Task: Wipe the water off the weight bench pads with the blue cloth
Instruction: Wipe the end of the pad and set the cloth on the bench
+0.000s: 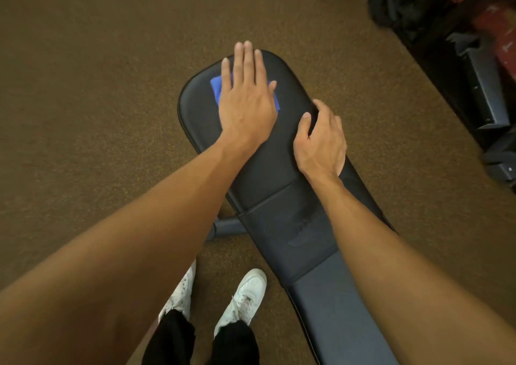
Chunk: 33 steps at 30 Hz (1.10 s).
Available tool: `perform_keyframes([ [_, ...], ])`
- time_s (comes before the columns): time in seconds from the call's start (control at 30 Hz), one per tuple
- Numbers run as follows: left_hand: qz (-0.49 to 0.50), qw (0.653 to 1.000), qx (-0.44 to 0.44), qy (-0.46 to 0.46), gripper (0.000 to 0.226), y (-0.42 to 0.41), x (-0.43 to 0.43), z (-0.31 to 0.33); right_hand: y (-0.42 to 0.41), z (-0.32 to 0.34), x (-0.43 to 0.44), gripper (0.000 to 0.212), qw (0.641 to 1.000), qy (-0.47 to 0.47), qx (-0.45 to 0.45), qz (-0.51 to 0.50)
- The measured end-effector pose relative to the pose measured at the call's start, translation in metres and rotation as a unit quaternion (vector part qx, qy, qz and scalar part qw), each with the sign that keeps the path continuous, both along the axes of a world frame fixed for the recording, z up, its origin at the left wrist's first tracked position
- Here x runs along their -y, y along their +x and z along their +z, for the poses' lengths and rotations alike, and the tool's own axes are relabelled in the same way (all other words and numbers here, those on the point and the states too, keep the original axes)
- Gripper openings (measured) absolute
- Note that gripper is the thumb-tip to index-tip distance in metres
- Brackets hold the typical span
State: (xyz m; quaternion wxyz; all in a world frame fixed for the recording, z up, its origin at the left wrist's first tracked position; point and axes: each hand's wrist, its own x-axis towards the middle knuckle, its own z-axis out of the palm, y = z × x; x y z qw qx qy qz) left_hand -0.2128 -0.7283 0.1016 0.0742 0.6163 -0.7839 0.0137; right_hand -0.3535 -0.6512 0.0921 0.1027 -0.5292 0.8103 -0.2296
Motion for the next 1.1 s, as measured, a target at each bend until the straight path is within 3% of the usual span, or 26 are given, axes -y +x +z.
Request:
perform_keyframes([
  [0.17, 0.039, 0.997, -0.059, -0.021, 0.067, 0.022, -0.027, 0.001, -0.001, -0.001, 0.0, 0.05, 1.0, 0.005, 0.003, -0.002],
  [0.3, 0.17, 0.977, -0.128, 0.009, 0.076, 0.069, -0.055, -0.001, 0.0, 0.0, 0.0, 0.05, 1.0, 0.01, -0.003, -0.004],
  [0.37, 0.29, 0.919, -0.26, 0.053, 0.075, 0.077, -0.053, 0.002, 0.0, 0.001, -0.001, 0.049, 1.0, 0.006, -0.002, -0.007],
  [0.47, 0.415, 0.792, -0.437, 0.102, 0.058, 0.084, -0.032, 0.004, 0.001, 0.0, 0.0, 0.049, 1.0, -0.003, -0.009, -0.012],
  [0.67, 0.425, 0.706, -0.549, 0.141, 0.066, 0.072, -0.077, 0.003, 0.002, -0.003, 0.001, 0.049, 1.0, -0.006, -0.021, -0.019],
  [0.87, 0.421, 0.688, -0.56, 0.189, 0.055, 0.035, -0.159, -0.002, 0.004, -0.002, 0.0, 0.049, 0.999, -0.001, -0.035, -0.023],
  [0.97, 0.423, 0.695, -0.566, 0.133, 0.053, 0.049, -0.125, 0.001, 0.004, -0.002, -0.001, 0.05, 0.999, -0.001, -0.03, -0.022],
  [1.1, 0.46, 0.666, -0.581, 0.084, 0.057, 0.05, -0.097, -0.005, 0.005, -0.004, 0.0, 0.05, 0.999, -0.001, -0.041, -0.025],
])
